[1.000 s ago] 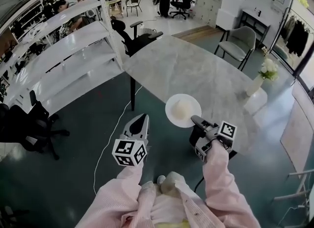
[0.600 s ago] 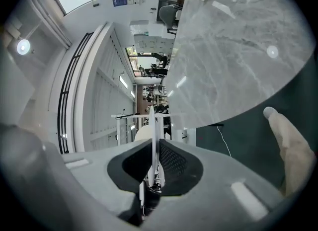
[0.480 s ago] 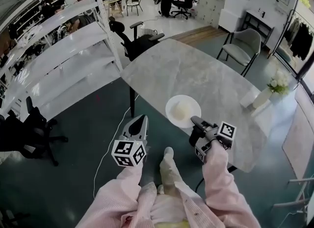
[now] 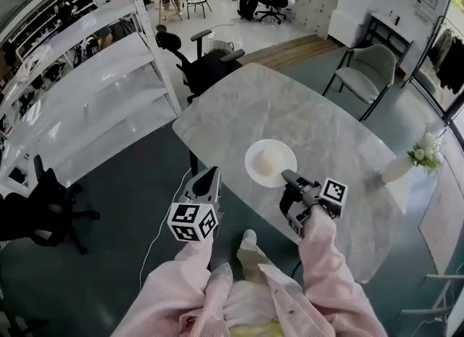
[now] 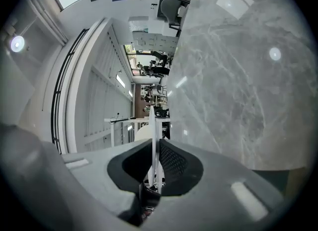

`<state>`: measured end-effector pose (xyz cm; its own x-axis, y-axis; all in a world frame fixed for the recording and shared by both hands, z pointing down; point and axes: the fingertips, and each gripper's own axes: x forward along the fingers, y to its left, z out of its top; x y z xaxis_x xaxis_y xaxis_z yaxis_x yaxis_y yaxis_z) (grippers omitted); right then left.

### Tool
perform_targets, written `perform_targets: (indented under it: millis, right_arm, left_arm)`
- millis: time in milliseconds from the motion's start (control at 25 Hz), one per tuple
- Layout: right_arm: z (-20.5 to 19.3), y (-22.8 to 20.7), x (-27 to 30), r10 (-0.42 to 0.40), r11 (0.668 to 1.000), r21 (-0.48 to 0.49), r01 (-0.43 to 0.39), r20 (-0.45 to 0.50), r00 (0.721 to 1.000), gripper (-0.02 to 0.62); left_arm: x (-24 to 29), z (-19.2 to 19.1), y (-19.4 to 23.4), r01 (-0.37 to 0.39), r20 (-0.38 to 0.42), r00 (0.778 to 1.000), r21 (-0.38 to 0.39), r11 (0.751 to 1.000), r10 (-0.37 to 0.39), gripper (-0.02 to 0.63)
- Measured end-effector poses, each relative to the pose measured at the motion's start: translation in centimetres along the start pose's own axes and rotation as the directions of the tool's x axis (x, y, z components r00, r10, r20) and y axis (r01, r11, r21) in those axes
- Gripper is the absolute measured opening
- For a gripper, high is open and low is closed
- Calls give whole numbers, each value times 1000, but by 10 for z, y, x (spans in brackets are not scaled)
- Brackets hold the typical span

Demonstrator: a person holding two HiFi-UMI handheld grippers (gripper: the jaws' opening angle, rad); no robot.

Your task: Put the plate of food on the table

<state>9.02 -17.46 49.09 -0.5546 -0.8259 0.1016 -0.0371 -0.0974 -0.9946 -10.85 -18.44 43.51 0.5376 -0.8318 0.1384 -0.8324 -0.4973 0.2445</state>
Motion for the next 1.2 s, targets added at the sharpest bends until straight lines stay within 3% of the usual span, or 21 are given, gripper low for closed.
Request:
perform_targets:
  millis: [240, 560, 1200]
  right_arm:
    - [48, -9, 41, -14, 1000, -18, 14, -4, 1000, 28]
    - [88, -30, 90, -52, 998, -18, 52, 16, 999, 28]
    - [148, -94, 146, -102, 995, -10, 103, 69, 992, 28]
  left_arm:
    - [63, -7, 16, 3, -50, 999, -28, 1000, -4, -9]
    - [108, -34, 47, -26, -139, 990, -98, 995, 12, -9]
    - [194, -103, 68, -34, -316, 948, -180, 983, -25, -9]
